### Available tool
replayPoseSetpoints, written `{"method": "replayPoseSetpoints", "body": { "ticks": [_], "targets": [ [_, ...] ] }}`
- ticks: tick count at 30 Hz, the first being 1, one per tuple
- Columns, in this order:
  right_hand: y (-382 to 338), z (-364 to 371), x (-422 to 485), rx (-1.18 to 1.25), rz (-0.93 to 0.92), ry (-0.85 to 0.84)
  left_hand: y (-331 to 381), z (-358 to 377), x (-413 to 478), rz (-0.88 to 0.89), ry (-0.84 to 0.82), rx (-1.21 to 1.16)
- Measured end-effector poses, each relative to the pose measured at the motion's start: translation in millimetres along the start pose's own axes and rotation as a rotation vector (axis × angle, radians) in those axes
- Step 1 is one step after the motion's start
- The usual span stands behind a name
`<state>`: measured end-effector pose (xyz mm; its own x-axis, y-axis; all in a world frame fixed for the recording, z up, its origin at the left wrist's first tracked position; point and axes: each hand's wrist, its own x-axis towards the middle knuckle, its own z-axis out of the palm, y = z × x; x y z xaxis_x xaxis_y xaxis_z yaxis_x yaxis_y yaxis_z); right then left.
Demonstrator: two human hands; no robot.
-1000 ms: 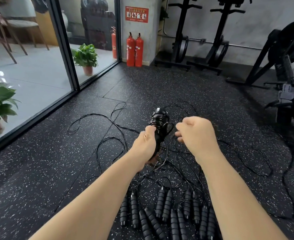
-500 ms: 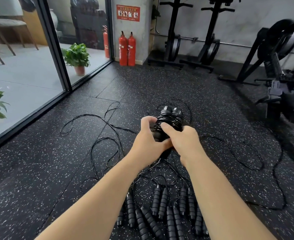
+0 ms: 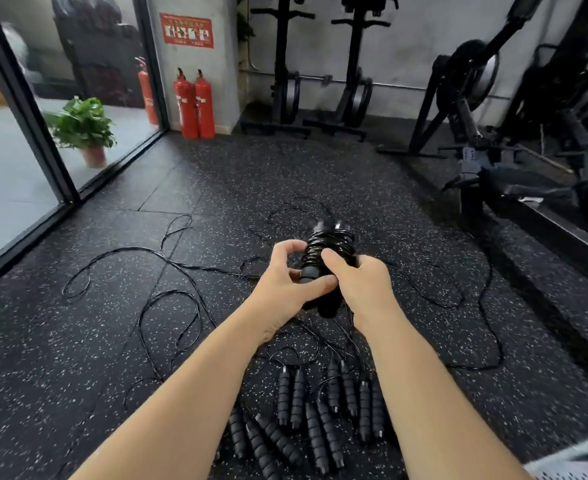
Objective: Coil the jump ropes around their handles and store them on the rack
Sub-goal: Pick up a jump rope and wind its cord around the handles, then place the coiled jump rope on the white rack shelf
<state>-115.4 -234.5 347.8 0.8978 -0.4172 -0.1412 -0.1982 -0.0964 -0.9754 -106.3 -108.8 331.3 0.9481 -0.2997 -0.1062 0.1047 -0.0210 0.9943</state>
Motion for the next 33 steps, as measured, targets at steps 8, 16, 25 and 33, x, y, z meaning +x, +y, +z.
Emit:
{"method": "replayPoseSetpoints", "body": {
  "ticks": [8,16,25,33],
  "targets": [
    [-0.8,-63.2,-29.9,0.155,0.132,0.142,20.2,43.1,-5.9,-0.013,-0.071,0.025],
    [-17.4,-142.8,-80.4,0.199,0.102,0.354,67.6,122.5,-41.7,0.049,-0.232,0.17],
    [-34.1,-254.2,-123.0,0.144,0.068,0.601,109.2,234.3,-83.6,0.181,-0.369,0.259],
    [-46.5,-361.1,-138.7,0.126,0.033,0.827,134.7,333.5,-107.0,0.282,-0.513,0.312]
  ]
}}
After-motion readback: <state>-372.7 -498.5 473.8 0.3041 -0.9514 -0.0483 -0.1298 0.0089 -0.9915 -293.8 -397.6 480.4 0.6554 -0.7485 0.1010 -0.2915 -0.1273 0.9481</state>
